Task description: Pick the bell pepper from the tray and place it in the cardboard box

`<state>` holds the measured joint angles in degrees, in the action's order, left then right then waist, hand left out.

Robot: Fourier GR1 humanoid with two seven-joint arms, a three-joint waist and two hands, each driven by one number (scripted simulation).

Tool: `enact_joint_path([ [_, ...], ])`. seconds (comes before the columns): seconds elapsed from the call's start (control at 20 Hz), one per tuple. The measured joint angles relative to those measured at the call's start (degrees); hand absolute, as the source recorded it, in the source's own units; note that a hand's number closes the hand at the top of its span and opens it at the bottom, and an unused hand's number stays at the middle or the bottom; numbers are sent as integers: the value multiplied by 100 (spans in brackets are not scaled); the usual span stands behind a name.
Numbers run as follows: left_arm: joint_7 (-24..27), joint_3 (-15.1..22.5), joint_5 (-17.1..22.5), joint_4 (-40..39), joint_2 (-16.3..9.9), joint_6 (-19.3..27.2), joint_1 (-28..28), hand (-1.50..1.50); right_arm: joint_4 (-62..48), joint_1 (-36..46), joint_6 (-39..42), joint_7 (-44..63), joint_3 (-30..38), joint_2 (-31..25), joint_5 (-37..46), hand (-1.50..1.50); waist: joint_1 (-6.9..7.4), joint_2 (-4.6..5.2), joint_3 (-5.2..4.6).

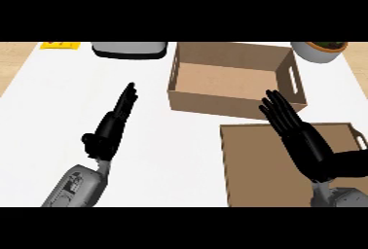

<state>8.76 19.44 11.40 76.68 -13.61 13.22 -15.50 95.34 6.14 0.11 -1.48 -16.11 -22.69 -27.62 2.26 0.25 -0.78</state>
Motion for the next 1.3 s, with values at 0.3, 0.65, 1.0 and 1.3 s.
enact_joint_path([
  [0.3,-312,10,-190,226,-421,-255,25,0,-318,-646,-262,-438,472,-328,494,-150,-231,-36,65],
  [0.65,-509,107,-223,296,-592,-436,52,0,-784,-1108,-1533,-1331,783,-1309,2678,-150,-445,-75,76],
  [1.0,-836,97,-166,634,-764,-652,118,0,-311,-2201,-2856,-1771,859,-1882,4413,-150,-410,-75,72],
  [1.3,-906,28,-212,742,-751,-735,175,0,1223,-3383,-2464,-838,1107,-2631,4768,-150,-395,-58,63],
])
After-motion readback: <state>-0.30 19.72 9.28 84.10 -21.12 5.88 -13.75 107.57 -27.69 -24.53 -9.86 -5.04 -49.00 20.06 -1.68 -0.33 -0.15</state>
